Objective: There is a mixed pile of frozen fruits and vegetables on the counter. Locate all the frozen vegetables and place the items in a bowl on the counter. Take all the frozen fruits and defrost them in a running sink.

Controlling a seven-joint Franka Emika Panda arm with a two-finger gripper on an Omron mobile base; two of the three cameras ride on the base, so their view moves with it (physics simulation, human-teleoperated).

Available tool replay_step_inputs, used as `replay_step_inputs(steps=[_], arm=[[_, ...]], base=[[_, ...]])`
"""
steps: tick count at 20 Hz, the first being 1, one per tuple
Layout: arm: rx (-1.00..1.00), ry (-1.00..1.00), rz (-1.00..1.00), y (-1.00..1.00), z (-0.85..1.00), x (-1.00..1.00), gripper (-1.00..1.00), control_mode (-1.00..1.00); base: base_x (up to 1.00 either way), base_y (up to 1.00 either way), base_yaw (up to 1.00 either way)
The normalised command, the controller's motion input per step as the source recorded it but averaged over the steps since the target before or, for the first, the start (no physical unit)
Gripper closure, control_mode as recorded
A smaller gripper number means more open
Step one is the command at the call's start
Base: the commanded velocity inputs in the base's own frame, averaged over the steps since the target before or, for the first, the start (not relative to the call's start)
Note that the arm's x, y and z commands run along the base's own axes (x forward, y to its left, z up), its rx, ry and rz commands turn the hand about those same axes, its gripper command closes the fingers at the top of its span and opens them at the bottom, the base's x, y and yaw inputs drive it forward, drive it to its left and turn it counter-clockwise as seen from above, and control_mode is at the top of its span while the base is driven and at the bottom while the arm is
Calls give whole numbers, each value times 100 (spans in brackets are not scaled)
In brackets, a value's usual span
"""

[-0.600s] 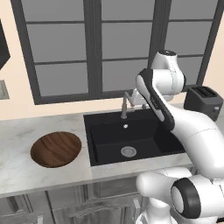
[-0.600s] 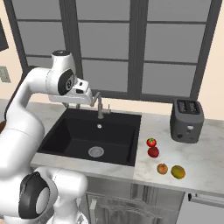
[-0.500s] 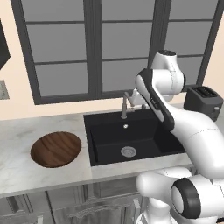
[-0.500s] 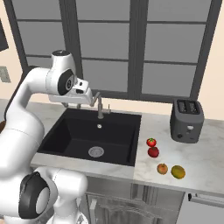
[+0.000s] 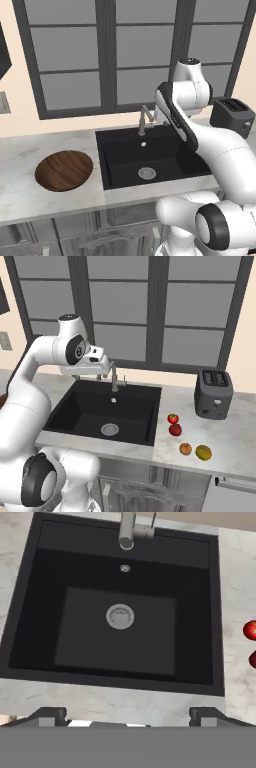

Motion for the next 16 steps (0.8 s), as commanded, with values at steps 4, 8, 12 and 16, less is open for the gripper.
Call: replay_step_inputs(steps=[4,8,12,16], arm=[[-3,0,0,-34,0,5,-100,-100],[-1,0,0,-35,0,4,-100,-100],[0,0,0,-33,0,4,-100,-100],[2,0,0,-43,0,4,-100,-100]], base=[[0,0,0],[0,0,0],[0,0,0],[0,0,0]])
